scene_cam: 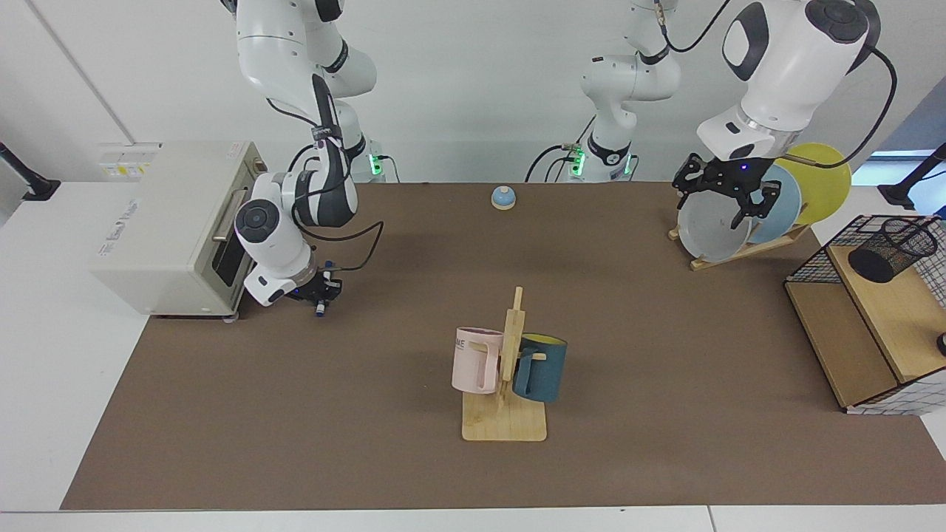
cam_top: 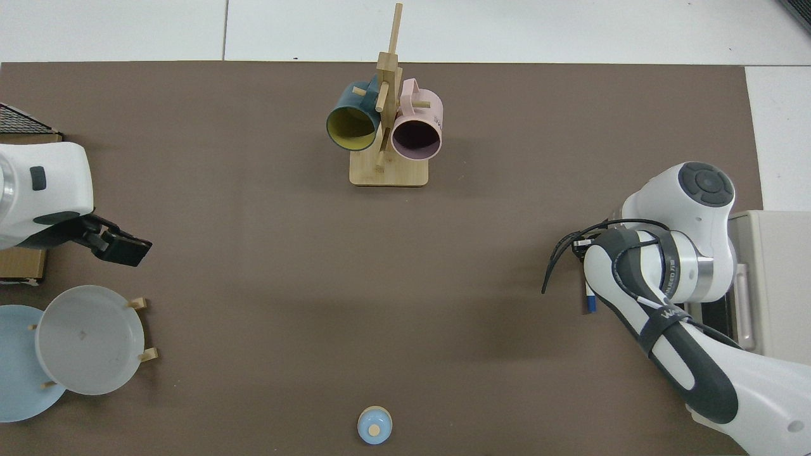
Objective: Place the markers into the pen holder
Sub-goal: 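Close the right gripper on the marker and lift it, then carry the marker to the middle while the left gripper reaches toward it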
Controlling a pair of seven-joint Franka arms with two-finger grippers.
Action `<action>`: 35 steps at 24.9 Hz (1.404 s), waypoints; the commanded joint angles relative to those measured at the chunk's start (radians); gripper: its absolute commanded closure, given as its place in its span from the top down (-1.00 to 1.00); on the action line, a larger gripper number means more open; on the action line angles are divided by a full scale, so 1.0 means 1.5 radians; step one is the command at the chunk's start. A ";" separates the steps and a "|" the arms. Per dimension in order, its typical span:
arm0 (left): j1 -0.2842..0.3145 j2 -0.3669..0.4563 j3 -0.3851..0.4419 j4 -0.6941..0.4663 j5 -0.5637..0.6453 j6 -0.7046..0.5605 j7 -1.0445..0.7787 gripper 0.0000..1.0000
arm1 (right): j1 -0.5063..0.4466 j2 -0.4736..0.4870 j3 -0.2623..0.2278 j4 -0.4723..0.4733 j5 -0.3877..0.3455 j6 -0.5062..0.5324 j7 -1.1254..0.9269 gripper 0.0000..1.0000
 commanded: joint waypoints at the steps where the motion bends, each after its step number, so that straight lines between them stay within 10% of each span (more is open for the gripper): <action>1: -0.008 -0.018 0.005 -0.020 -0.007 -0.001 0.099 1.00 | 0.001 -0.052 0.002 0.023 0.083 -0.086 0.061 -1.00; 19: -0.053 -0.030 -0.008 -0.004 0.002 -0.060 0.135 1.00 | 0.109 -0.127 0.004 0.153 0.379 -0.213 0.681 -1.00; 35: -0.082 -0.045 -0.083 0.007 0.011 0.000 0.223 1.00 | 0.289 -0.116 0.007 0.178 0.417 0.064 1.138 -1.00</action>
